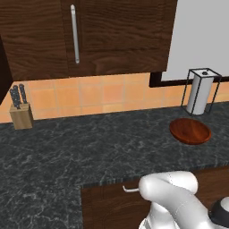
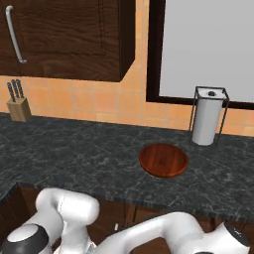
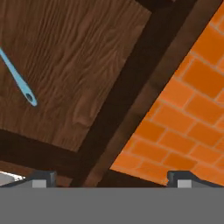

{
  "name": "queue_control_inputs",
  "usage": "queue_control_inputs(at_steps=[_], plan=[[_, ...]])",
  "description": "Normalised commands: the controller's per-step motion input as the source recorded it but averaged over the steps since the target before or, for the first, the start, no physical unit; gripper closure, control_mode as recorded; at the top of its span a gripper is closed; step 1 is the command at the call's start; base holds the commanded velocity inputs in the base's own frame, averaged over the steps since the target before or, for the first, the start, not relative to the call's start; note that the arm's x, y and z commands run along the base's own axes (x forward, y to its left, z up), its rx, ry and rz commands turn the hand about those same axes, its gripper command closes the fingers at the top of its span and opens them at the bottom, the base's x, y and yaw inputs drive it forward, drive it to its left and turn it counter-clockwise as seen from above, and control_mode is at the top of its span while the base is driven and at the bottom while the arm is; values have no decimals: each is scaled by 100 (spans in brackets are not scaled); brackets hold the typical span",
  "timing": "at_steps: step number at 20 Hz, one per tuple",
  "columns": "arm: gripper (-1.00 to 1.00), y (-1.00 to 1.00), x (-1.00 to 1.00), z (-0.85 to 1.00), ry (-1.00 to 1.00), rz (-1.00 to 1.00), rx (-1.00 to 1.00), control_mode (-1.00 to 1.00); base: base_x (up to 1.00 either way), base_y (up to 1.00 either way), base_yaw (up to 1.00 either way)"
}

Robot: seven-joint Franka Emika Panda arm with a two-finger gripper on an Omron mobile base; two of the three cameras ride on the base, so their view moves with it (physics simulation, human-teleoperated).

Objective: Pick the ladle from the drawer and place it on the counter.

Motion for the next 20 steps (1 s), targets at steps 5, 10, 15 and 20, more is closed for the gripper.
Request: queue_control_inputs(at_steps=[5, 10, 15, 20], plan=[[-100, 76, 67, -11, -15, 35, -1, -100, 0, 0, 0], [-100, 49, 88, -11, -16, 16, 1, -100, 0, 0, 0], [-100, -40, 73, -31, 0, 25, 23, -100, 0, 0, 0], [-100, -66, 29, -84, 1, 17, 24, -100, 0, 0, 0]])
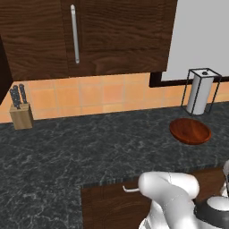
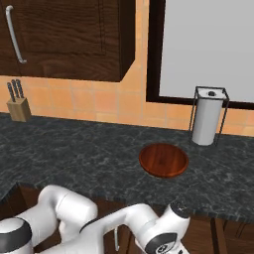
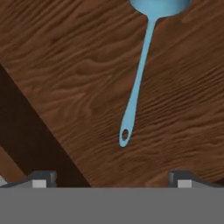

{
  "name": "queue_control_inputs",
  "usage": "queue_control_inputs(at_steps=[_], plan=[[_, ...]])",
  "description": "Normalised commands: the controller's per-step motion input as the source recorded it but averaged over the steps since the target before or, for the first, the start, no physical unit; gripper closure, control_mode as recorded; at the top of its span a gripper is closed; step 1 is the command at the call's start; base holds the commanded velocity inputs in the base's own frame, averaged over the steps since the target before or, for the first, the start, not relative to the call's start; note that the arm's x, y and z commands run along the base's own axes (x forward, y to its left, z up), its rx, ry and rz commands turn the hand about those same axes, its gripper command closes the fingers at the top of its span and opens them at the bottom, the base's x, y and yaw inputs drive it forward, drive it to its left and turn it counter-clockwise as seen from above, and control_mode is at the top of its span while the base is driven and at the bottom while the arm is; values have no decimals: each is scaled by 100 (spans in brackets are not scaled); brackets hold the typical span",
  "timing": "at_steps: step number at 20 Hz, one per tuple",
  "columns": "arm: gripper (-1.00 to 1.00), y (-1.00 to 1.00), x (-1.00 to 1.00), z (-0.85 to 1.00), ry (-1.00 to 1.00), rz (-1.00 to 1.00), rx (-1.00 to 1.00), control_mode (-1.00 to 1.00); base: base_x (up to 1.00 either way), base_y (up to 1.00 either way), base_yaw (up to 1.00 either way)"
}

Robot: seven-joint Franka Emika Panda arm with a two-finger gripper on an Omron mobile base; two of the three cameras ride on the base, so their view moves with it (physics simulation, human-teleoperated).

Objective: Pick the ladle from the drawer and place it on the counter.

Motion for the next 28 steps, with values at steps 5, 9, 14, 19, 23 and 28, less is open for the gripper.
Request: queue_control_inputs(at_steps=[5, 9, 14, 19, 23, 28], plan=[[-100, -44, 25, -80, 0, 5, 13, -100, 0, 0, 0], [-100, -3, 38, -86, 0, -1, 0, -100, 0, 0, 0], [-100, -6, 28, -96, 0, -8, 0, -100, 0, 0, 0], [100, -36, -7, -100, 0, -6, 2, -100, 0, 0, 0], [100, 78, -80, -100, -5, -5, -15, -100, 0, 0, 0], [100, 53, -100, -88, -12, 0, -14, -100, 0, 0, 0]])
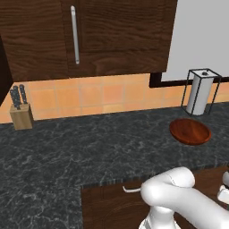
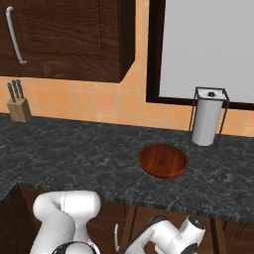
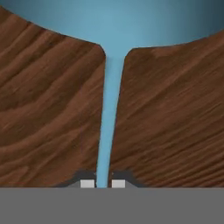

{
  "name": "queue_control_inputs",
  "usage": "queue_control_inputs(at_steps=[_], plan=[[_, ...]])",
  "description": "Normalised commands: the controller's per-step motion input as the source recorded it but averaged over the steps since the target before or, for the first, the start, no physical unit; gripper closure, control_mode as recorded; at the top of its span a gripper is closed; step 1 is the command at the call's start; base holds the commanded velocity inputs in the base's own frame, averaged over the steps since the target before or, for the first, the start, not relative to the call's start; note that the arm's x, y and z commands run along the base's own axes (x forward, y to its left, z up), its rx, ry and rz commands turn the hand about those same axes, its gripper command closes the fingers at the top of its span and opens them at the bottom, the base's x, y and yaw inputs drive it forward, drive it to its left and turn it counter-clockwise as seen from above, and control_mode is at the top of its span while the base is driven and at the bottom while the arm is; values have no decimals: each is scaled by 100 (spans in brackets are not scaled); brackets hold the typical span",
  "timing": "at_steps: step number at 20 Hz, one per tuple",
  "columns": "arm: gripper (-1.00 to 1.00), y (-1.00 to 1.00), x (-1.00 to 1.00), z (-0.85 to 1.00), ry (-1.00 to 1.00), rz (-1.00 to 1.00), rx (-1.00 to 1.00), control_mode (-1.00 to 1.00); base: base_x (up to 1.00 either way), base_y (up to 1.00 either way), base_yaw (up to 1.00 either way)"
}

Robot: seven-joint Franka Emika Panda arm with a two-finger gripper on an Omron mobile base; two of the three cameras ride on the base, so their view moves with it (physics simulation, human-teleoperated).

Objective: Pick the ladle from the drawer and place it on the counter.

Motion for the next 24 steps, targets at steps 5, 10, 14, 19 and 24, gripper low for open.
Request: queue_control_inputs(at_steps=[5, 10, 14, 19, 24], plan=[[100, -5, -95, 49, -28, -3, -1, -100, 0, 0, 0], [100, 11, -69, 100, -39, 0, -10, -100, 0, 0, 0], [100, 52, -38, 100, -36, 0, -9, -100, 0, 0, 0], [100, 80, 1, 100, -34, 0, -9, -100, 0, 0, 0], [100, 17, 42, 100, -25, 4, -2, -100, 0, 0, 0]])
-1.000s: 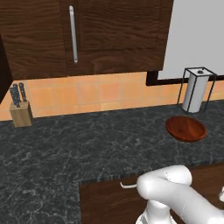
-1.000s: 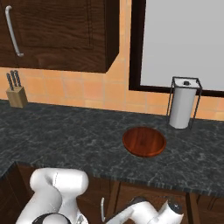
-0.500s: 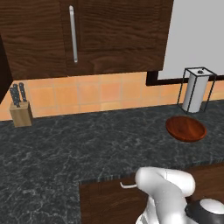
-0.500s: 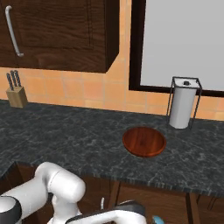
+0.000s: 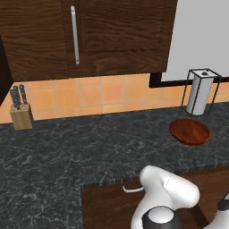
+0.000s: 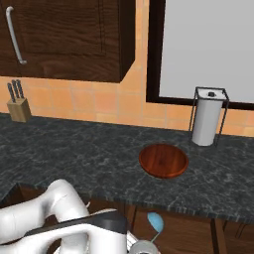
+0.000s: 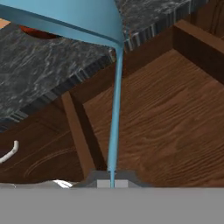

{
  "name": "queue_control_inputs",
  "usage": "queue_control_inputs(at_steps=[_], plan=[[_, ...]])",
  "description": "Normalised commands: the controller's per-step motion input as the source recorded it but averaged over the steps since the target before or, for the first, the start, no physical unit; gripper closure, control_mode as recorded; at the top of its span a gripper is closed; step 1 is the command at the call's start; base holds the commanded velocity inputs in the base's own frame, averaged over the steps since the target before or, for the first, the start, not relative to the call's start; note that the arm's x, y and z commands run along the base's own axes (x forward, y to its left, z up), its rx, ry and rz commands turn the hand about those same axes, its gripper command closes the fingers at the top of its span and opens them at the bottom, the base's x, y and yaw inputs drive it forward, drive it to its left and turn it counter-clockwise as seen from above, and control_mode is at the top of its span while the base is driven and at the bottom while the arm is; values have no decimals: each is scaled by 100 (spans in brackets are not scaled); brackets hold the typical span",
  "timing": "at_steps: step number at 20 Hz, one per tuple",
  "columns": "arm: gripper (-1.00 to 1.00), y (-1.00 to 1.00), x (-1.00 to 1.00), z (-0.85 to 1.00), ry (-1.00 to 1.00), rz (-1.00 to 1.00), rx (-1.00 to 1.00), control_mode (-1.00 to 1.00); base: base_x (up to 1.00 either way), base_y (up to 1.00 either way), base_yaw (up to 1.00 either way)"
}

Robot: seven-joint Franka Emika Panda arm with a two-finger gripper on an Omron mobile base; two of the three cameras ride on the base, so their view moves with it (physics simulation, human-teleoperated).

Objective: Pick the ladle from the drawer and place it on the counter.

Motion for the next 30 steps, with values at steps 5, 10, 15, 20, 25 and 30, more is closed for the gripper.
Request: queue_control_inputs(at_steps=[5, 10, 15, 20, 25, 30], plan=[[100, 12, 61, 100, -6, 9, -6, -100, 0, 0, 0], [100, 97, 3, 100, -1, 19, -26, -100, 0, 0, 0], [100, 100, 72, 100, 10, 19, -15, -100, 0, 0, 0], [100, 100, 82, 100, 22, 9, -9, -100, 0, 0, 0], [100, 100, 44, 21, 24, 1, 1, -100, 0, 0, 0], [100, 98, 60, -69, 6, 0, 19, -100, 0, 0, 0]])
